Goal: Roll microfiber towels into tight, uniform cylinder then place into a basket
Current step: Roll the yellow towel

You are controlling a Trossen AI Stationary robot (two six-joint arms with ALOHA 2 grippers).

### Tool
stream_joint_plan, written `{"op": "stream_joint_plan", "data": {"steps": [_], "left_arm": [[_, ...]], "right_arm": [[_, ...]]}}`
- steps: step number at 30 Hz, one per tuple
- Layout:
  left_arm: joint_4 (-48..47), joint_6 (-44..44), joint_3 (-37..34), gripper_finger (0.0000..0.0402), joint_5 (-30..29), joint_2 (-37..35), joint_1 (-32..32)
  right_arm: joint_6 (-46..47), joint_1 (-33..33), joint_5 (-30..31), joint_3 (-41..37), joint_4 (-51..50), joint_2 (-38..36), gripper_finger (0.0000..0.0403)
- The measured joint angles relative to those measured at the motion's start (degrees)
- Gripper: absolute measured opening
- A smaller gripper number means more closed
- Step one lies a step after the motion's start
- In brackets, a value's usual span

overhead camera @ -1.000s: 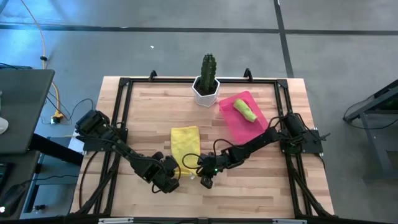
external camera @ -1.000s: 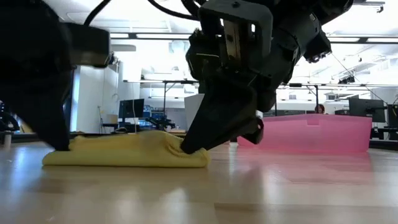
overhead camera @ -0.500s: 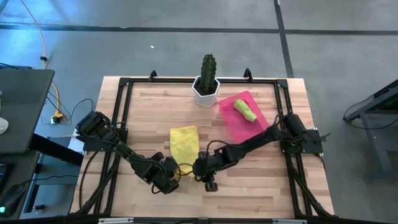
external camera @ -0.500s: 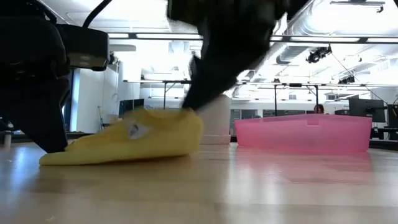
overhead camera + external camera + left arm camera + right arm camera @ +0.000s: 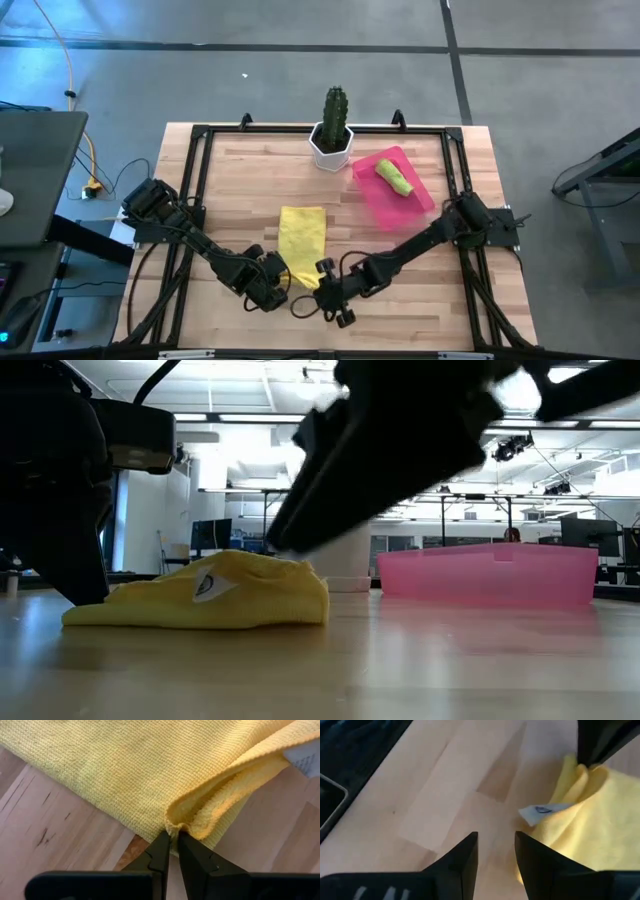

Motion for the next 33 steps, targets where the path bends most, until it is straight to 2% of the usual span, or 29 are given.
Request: {"op": "stream_joint_plan", "data": {"steps": [5,12,24,27,33], "left_arm": [[0.0,-0.02,0.0,0.0033,-0.02,0.04,0.02],[0.0,-0.04,-0.04,0.0033,-0.02,0.04,0.02],[0.0,-0.04,-0.04,0.0033,-0.87,0.11,0.0],[0.02,-0.09,-0.06,0.0033,-0.97,0.11,0.0],[0.24,-0.09,-0.07,0.0033,-1.16,0.11,0.0]], "right_arm": [[2.12,-0.24,-3.02,-0.65,7.18,1.31,0.0122],[2.17,-2.94,1.03,-0.71,6.24,1.82,0.0122],[4.21,-6.69,1.29,-0.65,-3.42,1.82,0.0121],[4.3,-6.31,3.6,0.17,-6.82,0.98,0.0121],[3.88,-3.75,7.56,0.62,-7.24,-3.17,0.0121]]}}
